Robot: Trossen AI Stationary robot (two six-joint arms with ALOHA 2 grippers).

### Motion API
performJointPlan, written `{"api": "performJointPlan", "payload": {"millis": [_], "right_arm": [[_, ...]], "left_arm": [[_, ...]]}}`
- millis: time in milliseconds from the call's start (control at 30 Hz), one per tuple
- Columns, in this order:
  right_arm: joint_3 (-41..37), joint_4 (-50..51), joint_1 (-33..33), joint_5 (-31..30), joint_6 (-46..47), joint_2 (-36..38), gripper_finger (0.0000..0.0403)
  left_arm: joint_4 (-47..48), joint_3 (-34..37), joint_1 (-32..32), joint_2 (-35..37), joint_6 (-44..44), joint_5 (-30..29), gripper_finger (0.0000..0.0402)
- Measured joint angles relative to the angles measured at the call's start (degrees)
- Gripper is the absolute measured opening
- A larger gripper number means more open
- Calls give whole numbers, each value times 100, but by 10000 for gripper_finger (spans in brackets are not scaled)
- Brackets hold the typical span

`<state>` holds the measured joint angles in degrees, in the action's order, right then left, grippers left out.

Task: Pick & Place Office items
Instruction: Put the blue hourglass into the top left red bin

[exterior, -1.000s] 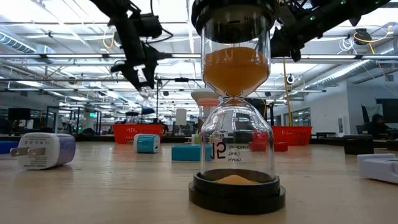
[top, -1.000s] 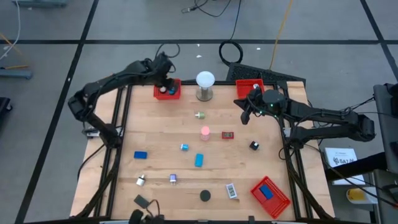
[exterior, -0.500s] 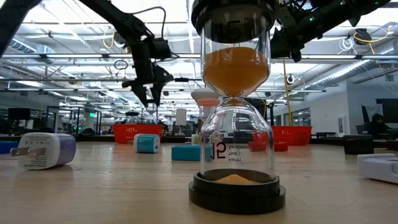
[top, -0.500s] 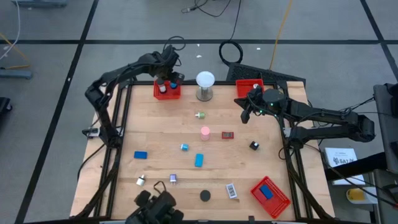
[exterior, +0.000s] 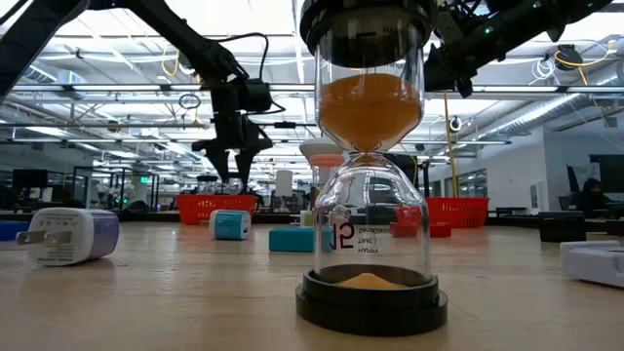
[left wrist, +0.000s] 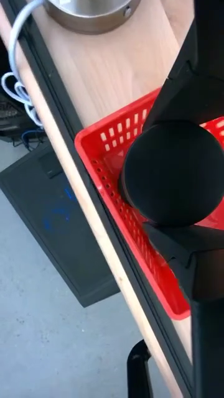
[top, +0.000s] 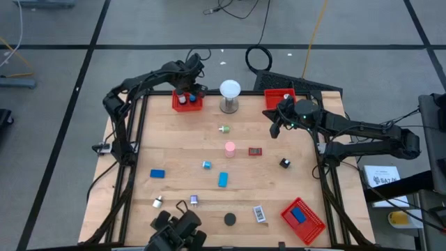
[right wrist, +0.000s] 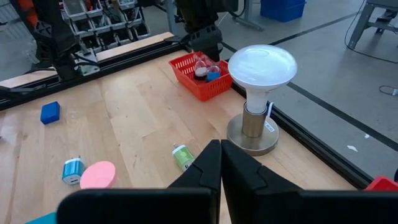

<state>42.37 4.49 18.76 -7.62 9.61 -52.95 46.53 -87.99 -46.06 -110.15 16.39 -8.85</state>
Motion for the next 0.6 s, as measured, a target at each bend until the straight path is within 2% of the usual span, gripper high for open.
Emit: {"api": "performJointPlan", "payload": {"millis": [333,600], "right_arm": [[0,0,158,14,-5,0,0],[0,1,158,16,-26,0,0]], "left_arm": [[-40,0,-35,2,-18,-5,214],[-64,0,-37,2,61,-23,244]]}}
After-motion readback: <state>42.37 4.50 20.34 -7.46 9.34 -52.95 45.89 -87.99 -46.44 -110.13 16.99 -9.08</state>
